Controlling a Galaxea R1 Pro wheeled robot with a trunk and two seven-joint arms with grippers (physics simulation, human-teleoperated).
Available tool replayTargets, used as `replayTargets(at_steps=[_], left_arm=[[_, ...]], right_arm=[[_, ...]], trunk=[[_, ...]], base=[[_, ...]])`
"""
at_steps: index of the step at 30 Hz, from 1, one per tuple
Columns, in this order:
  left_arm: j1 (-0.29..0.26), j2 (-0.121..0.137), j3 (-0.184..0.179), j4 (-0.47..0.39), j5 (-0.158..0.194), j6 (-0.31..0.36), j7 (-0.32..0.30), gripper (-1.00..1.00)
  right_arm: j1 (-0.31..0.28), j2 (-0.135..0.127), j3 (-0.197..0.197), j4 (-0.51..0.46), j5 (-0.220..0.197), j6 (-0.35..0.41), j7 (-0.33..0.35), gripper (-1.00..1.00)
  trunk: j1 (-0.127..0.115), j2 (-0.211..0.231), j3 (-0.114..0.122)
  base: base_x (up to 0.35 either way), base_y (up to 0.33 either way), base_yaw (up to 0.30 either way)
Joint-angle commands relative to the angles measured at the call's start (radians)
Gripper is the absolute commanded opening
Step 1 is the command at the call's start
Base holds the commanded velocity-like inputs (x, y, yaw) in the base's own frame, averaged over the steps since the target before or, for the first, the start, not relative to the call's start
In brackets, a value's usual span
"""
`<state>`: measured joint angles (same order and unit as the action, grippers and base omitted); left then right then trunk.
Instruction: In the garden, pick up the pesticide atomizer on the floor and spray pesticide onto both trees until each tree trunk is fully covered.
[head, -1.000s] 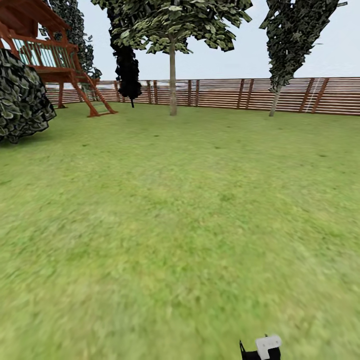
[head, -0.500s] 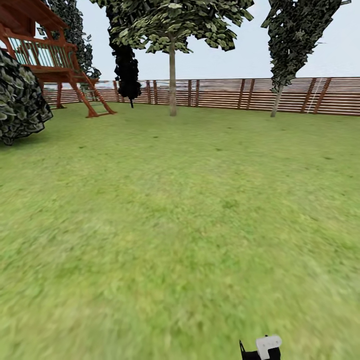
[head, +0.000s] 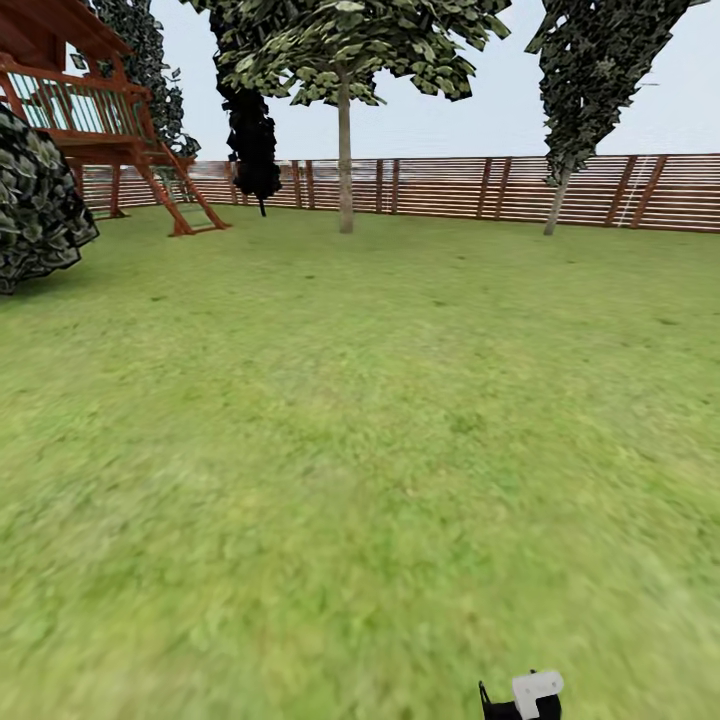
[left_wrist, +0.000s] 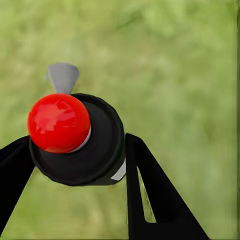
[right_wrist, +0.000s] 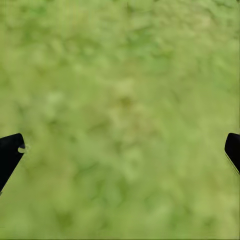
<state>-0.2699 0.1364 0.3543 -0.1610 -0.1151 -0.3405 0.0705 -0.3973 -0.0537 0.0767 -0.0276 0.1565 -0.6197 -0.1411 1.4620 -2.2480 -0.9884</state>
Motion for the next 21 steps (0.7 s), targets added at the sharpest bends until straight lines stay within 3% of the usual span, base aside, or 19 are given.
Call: replayTargets(at_steps=[1, 21], left_arm=[[0.000, 0.000, 0.000, 0.000, 0.000, 0.000, 0.000, -1.00], [0.000, -0.001, 0.000, 0.000, 0.000, 0.000, 0.000, -1.00]], right_arm=[[0.000, 0.000, 0.000, 0.000, 0.000, 0.000, 0.000, 1.00], [0.000, 0.000, 0.000, 0.000, 0.000, 0.000, 0.000, 1.00]], trunk=[[0.000, 0.000, 0.000], [0.000, 0.000, 0.000]], base=[[0.340, 0.000, 0.000], [0.340, 0.000, 0.000]])
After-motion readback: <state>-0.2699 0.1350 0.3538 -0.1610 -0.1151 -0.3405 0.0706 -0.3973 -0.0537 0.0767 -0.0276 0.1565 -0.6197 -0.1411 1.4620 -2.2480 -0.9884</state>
